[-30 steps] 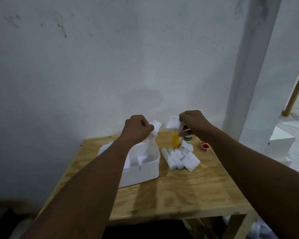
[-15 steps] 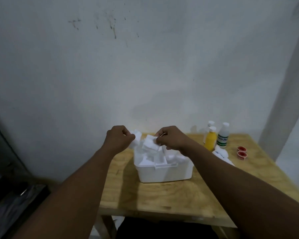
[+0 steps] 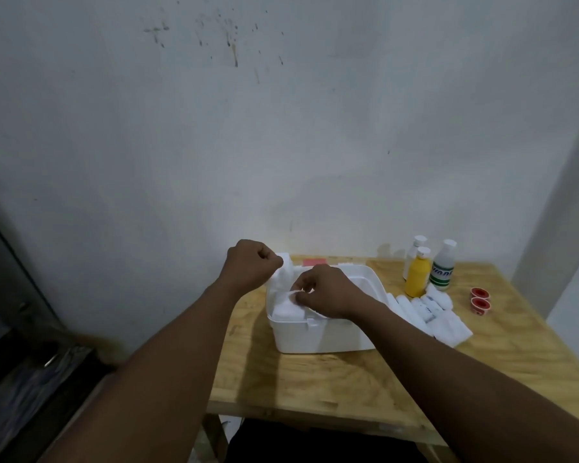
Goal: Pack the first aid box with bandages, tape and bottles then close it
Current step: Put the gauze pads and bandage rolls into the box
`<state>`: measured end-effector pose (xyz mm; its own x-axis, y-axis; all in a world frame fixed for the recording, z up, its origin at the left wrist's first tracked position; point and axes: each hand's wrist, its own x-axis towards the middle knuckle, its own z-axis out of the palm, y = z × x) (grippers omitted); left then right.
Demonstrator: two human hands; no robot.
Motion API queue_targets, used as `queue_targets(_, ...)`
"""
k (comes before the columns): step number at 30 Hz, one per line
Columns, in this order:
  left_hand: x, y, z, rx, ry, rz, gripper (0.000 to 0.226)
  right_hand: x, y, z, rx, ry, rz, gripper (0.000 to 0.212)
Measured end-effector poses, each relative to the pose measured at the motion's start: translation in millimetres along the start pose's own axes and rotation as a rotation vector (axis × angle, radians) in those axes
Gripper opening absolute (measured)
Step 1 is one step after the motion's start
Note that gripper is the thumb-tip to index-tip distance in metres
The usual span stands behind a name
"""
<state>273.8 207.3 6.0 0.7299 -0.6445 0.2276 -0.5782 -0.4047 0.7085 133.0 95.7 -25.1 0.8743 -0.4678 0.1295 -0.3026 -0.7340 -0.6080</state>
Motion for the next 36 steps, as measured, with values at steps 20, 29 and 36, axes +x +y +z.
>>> queue_targets(20,10.1,-5.2,16.8,0.26,-0.099,0.197,0.017,-4.4,7.5,-9.4,0.003,0.121,-0.056,0.015)
queue_targets(29,8.4,-10.6,18.4,0.31,-0.149,0.163,0.017,-1.4,13.6,-8.0,-0.035,0.155,-0.029,0.012)
queue_targets(36,6.2,-12.5,22.2,0.286,-0.116,0.182,0.017,0.0,13.6,-6.1,-0.031,0.131,-0.026,0.012)
